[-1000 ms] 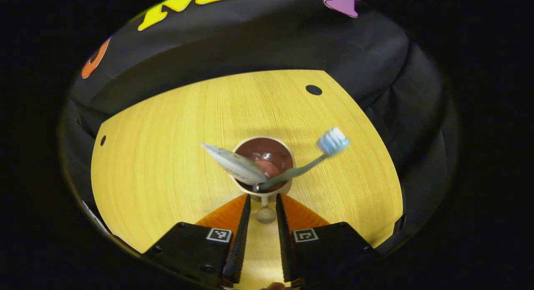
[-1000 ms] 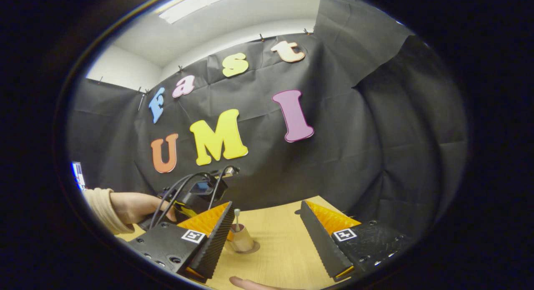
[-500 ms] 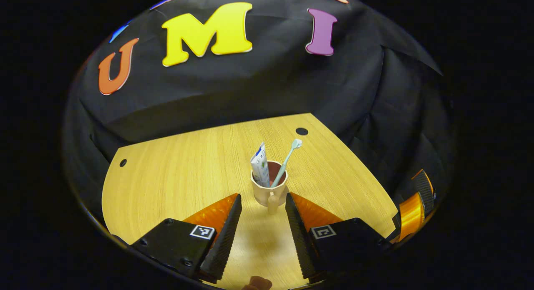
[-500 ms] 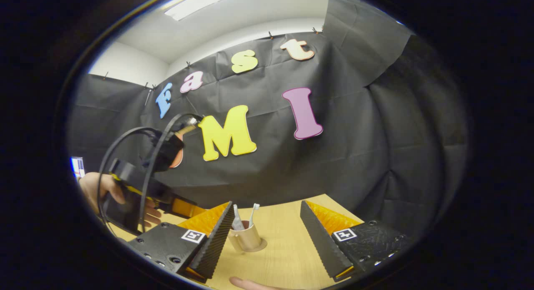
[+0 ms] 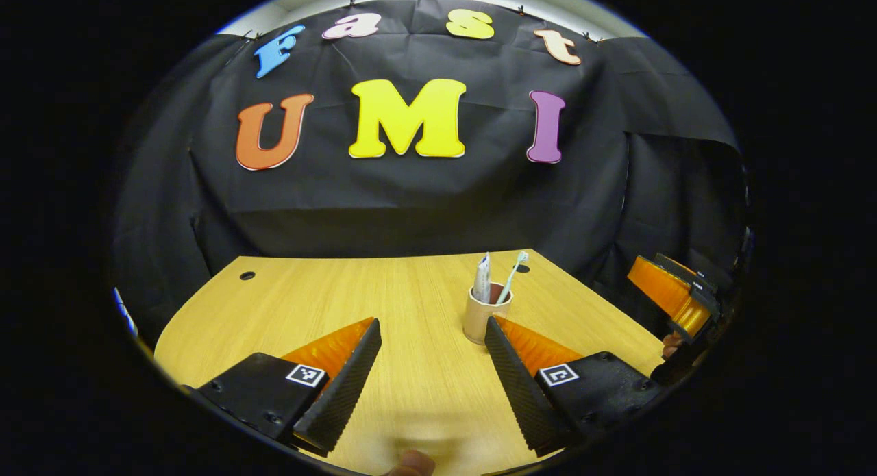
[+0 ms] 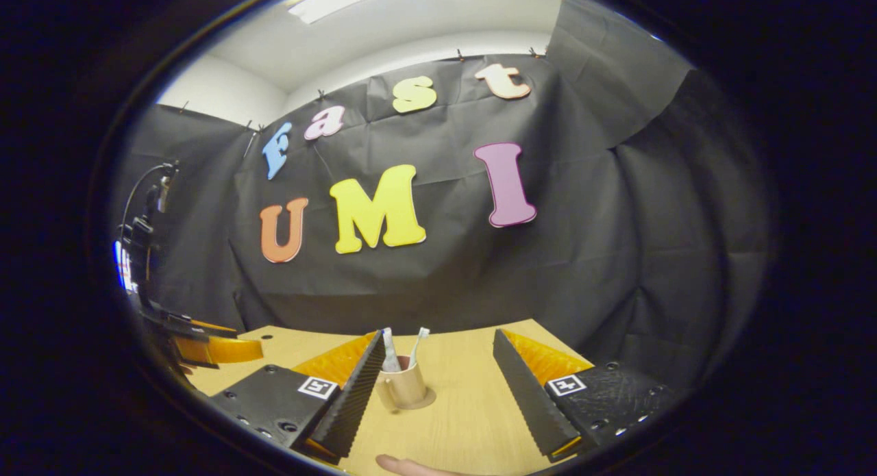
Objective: Put the toothbrush and toothpaste on the desktop into the cup, then pick up the cup and place it on the coaster on the desktop.
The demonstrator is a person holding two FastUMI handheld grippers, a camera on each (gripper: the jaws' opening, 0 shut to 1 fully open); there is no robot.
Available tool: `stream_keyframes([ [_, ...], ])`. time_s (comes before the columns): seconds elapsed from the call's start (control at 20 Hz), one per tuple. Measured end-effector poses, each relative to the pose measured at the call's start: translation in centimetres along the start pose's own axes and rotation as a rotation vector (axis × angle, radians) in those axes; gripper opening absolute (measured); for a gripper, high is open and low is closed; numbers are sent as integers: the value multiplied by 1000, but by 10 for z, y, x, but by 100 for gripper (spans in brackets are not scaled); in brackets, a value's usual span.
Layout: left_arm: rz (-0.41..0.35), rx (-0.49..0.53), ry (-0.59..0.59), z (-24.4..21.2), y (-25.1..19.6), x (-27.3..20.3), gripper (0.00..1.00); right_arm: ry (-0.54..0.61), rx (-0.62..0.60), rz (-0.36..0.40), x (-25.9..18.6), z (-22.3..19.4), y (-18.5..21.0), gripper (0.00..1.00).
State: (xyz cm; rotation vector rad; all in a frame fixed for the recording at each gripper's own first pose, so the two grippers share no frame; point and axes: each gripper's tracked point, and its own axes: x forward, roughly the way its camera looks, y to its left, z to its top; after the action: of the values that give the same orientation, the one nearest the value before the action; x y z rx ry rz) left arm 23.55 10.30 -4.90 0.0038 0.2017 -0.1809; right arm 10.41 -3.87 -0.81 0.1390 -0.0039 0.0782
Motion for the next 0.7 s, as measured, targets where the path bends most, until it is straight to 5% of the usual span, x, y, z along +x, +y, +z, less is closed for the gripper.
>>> stream_keyframes([
  [0.3, 37, 9, -102, 5, 34, -23, 97, 26, -67, 14, -3, -12, 25, 95],
  [0.7, -13, -27, -123, -8, 20, -18, 97, 16, -74, 39, -13, -9, 38, 95],
])
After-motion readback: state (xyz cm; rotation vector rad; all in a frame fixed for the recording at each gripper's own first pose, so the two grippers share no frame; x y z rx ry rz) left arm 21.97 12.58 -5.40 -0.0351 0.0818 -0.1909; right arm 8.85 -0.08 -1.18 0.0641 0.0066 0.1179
